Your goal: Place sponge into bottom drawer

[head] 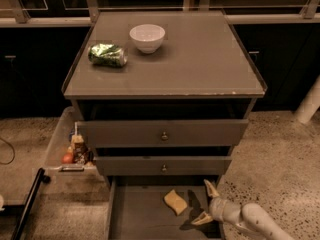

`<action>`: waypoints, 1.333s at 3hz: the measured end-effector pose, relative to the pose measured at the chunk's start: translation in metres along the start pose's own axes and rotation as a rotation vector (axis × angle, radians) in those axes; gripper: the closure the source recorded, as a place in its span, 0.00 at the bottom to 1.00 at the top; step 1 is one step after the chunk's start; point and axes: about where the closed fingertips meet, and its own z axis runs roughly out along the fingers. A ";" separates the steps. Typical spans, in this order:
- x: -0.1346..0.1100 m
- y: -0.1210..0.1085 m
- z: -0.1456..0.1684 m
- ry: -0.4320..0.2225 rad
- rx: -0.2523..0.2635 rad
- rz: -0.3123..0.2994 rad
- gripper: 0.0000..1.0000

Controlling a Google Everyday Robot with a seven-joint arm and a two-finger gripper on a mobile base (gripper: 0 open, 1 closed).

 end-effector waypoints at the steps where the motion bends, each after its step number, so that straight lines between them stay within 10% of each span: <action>1: -0.017 -0.014 -0.046 0.002 0.061 -0.076 0.00; 3: -0.090 -0.010 -0.098 -0.029 0.046 -0.280 0.00; 4: -0.093 -0.010 -0.099 -0.029 0.041 -0.286 0.00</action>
Offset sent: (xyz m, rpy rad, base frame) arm -0.0747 -0.0316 0.1523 -0.0772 -0.2887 0.1088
